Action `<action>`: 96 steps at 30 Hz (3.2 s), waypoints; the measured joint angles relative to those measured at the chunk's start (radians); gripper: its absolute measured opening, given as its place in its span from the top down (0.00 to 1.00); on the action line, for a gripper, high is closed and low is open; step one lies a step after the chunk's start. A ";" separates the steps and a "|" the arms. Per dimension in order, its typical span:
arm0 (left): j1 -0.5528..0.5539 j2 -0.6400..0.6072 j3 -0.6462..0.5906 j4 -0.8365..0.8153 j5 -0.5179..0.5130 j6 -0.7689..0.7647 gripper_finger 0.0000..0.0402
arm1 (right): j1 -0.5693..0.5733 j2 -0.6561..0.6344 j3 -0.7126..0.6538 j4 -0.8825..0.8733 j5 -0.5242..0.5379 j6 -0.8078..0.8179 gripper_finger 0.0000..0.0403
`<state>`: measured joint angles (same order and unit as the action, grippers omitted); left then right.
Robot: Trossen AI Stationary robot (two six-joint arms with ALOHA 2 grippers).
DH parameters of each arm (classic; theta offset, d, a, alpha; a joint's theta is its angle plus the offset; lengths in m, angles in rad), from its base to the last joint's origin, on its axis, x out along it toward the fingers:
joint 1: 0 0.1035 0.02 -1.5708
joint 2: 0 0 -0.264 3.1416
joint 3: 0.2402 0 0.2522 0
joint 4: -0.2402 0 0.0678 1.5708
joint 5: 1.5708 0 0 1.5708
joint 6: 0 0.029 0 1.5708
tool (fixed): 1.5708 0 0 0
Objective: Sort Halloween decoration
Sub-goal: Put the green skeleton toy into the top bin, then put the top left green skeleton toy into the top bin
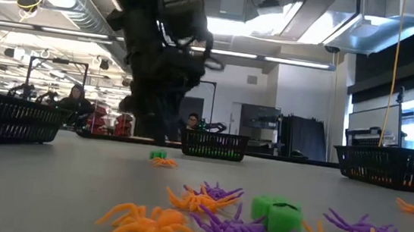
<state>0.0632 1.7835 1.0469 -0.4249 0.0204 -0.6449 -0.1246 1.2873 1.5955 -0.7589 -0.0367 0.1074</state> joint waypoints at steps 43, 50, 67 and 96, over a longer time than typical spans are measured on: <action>0.110 -0.001 0.014 0.138 -0.050 0.323 0.64 | 0.000 0.000 0.000 -0.009 0.003 0.016 0.59; 0.155 0.020 0.015 0.154 -0.009 0.437 0.64 | 0.000 0.000 0.000 -0.008 0.009 0.016 0.59; 0.151 0.154 0.021 0.193 0.073 0.494 0.65 | 0.000 0.000 0.000 -0.009 0.028 0.019 0.59; 0.115 0.111 0.016 0.034 0.090 0.434 1.00 | 0.000 0.001 0.000 -0.031 0.018 0.018 0.59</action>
<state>0.1787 1.8941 1.0633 -0.3905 0.1108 -0.2112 -0.1246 1.2881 1.5959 -0.7898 -0.0185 0.1255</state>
